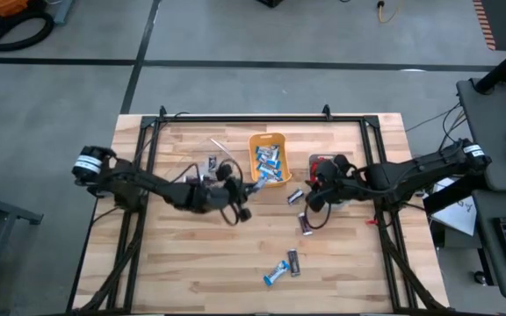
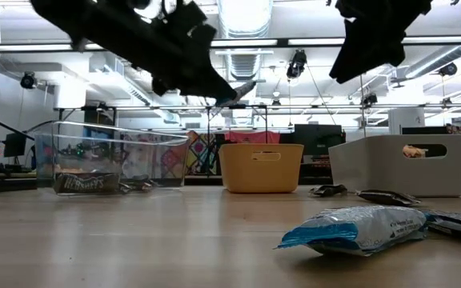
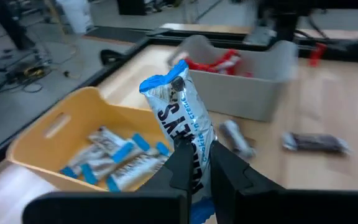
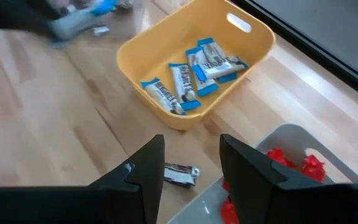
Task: Organize candy in baskets
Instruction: Put the white chocolate into the yellow bin, then put the brown chocolate into the transparent bin
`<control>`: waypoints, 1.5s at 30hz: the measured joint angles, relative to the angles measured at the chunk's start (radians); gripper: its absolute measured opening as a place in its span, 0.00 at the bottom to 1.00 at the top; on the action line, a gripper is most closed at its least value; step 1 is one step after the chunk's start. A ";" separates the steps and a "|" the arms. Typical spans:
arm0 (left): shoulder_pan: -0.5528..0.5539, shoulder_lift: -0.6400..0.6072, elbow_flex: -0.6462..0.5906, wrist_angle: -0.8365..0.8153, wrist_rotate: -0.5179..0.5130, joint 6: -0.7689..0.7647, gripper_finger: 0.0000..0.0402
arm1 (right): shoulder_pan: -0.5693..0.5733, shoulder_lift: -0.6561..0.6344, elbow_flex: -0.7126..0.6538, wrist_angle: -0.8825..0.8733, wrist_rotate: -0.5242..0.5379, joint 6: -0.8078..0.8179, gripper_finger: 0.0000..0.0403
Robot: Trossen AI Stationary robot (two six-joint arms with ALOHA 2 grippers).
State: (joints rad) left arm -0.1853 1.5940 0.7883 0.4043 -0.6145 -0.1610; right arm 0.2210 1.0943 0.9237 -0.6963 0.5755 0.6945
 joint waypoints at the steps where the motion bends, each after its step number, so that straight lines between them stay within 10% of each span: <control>1: 0.020 0.000 0.000 0.008 0.008 0.002 0.02 | 0.006 0.000 0.001 0.000 0.000 0.000 0.36; 21: 0.187 0.134 0.179 -0.074 0.091 0.084 0.04 | 0.030 0.002 0.001 -0.001 -0.006 0.002 0.33; 45: 0.114 0.125 0.183 -0.076 0.079 0.076 0.24 | 0.037 0.002 0.001 0.009 -0.081 0.086 0.34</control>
State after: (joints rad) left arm -0.0710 1.7193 0.9714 0.3281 -0.5351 -0.0852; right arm 0.2577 1.0962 0.9245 -0.6873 0.4945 0.7806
